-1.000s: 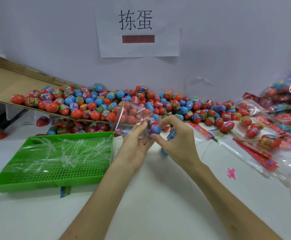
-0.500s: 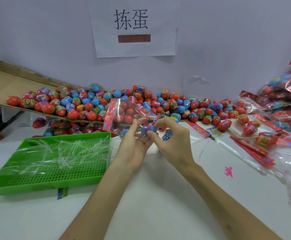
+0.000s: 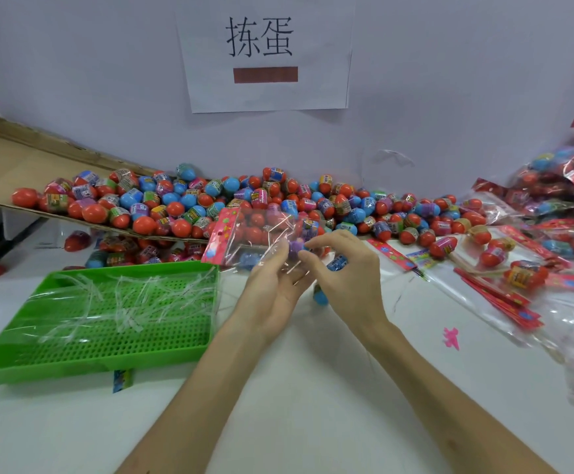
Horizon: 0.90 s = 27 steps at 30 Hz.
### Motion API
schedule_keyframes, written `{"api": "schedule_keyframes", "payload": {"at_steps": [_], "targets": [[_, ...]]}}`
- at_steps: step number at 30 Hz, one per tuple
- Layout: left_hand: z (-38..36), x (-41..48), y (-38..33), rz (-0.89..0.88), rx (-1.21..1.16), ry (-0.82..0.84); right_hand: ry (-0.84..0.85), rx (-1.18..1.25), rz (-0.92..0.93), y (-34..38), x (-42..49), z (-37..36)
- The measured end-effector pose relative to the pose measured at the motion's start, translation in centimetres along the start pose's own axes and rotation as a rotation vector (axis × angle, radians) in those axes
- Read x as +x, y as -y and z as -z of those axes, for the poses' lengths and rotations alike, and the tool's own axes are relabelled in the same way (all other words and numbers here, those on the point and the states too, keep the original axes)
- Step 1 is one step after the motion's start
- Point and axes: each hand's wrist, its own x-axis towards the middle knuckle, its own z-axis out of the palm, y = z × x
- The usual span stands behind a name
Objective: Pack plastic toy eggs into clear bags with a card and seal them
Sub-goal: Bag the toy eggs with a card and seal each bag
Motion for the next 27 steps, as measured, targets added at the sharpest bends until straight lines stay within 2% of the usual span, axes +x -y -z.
{"api": "schedule_keyframes", "payload": {"at_steps": [6, 12, 15, 19, 24, 27], "targets": [[0.1, -0.2, -0.3, 0.004, -0.054, 0.039, 0.16, 0.042, 0.014, 0.7, -0.2, 0.3], [0.3, 0.1, -0.4, 0.027, -0.14, -0.012, 0.06, 0.172, -0.118, 0.8, 0.5, 1.0], [0.2, 0.1, -0.3, 0.035, -0.148, 0.005, -0.029, 0.158, -0.108, 0.7, 0.5, 0.7], [-0.2, -0.2, -0.3, 0.049, -0.145, 0.05, -0.122, 0.004, -0.018, 0.1, 0.3, 0.6], [-0.5, -0.4, -0.1, 0.087, -0.125, 0.065, -0.079, 0.071, 0.021, 0.1, 0.0, 0.0], [-0.1, -0.3, -0.7, 0.066, -0.149, 0.039, 0.033, 0.057, 0.042, 0.1, 0.0, 0.0]]}}
